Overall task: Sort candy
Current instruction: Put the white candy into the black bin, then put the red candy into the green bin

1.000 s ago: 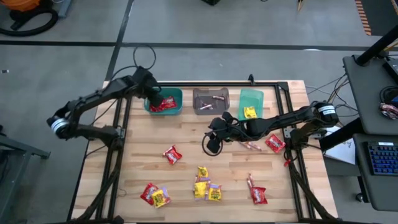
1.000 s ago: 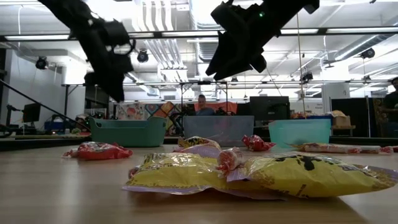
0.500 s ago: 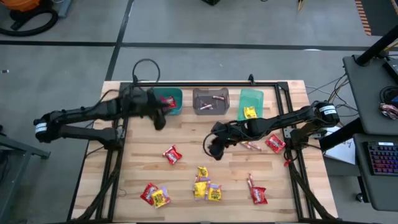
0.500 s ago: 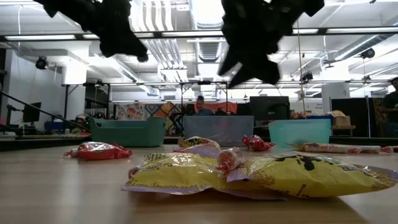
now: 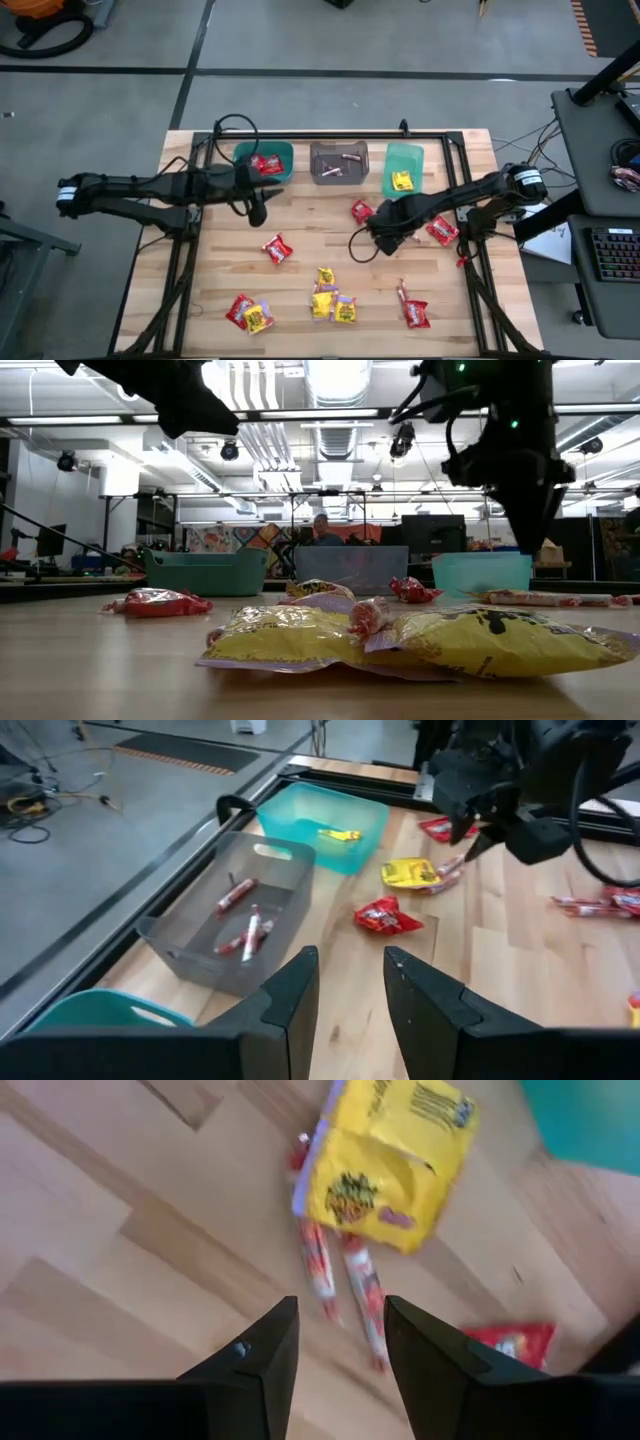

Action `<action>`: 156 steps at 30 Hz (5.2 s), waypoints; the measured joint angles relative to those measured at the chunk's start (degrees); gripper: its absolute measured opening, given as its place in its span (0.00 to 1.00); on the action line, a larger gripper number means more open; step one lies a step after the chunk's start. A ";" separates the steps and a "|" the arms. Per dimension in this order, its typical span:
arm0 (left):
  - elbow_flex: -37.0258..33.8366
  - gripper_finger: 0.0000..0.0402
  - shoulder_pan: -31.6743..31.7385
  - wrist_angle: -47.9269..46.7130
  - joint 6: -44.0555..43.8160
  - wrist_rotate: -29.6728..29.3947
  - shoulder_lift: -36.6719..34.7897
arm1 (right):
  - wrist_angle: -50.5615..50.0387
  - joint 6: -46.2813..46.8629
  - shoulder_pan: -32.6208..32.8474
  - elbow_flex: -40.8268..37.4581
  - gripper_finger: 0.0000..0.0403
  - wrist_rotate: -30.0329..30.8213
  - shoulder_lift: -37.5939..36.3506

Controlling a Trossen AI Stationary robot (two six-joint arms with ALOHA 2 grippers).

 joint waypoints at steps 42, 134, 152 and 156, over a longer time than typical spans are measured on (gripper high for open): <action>-0.26 0.25 0.04 -0.05 0.09 -0.94 0.93 | 15.92 -6.37 -2.05 -7.55 0.05 -6.06 5.90; -2.71 0.25 -14.74 -18.18 -30.37 14.24 9.02 | 54.01 -24.83 -5.21 -3.86 0.45 -16.74 -9.35; -2.71 0.25 -27.35 -17.07 -34.94 5.95 24.07 | 51.63 -35.65 -3.56 -2.31 0.42 -10.95 -9.35; -2.68 0.25 -27.42 -17.05 -34.33 3.72 26.90 | 51.76 -36.81 -3.56 -2.31 0.42 -10.01 -9.07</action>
